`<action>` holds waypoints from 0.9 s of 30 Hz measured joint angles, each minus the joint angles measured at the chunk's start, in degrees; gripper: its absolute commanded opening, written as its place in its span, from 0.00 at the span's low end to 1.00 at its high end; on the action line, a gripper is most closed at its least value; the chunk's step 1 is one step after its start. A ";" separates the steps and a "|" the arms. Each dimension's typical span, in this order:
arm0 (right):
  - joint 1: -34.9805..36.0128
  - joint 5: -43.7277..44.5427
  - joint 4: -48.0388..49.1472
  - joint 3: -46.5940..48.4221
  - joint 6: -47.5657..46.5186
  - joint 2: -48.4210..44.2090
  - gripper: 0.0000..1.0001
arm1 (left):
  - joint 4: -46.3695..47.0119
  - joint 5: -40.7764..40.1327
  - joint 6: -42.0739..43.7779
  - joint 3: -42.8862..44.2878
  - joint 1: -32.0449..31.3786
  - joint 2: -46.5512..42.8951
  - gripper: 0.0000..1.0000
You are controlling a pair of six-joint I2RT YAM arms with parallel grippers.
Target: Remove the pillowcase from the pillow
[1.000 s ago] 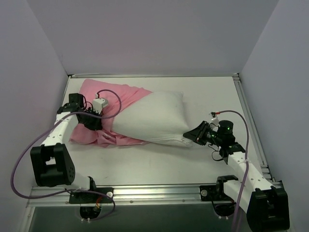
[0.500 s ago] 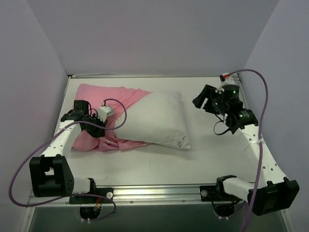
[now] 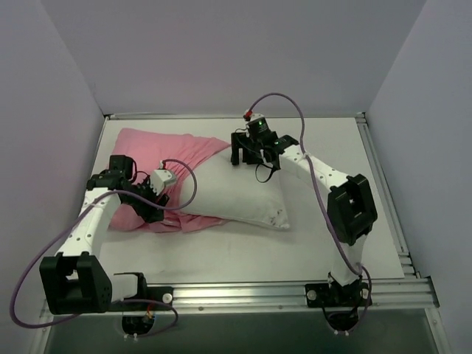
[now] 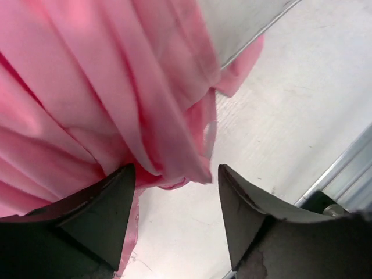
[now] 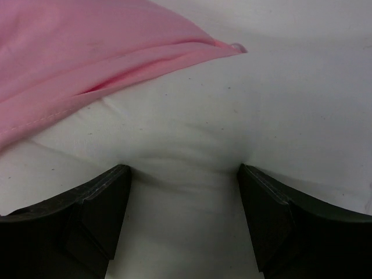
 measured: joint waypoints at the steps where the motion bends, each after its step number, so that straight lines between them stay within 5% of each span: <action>1: 0.50 0.00 0.96 -1.14 -0.35 0.98 0.75 | -1.90 0.61 0.50 1.38 -0.24 0.00 0.73; 3: 0.98 0.00 3.78 -4.15 -0.68 0.59 0.74 | -6.27 2.45 0.79 6.36 -0.92 0.13 0.88; 6: 2.56 0.07 9.29 -9.79 -1.55 -3.19 0.70 | -10.45 8.79 -0.48 18.78 -2.03 0.74 0.97; 10: 6.58 0.07 16.31 -18.47 -2.29 -8.00 0.69 | -4.79 13.86 -7.28 29.09 -5.20 0.28 0.98; 17: 13.38 0.44 29.46 -35.87 0.33 -18.80 0.69 | 5.79 -3.34 -13.94 30.01 -25.53 9.16 1.00; 27: 14.56 1.01 35.98 -44.13 4.22 -24.39 0.69 | 7.52 -16.26 -16.87 29.90 -28.85 23.63 0.47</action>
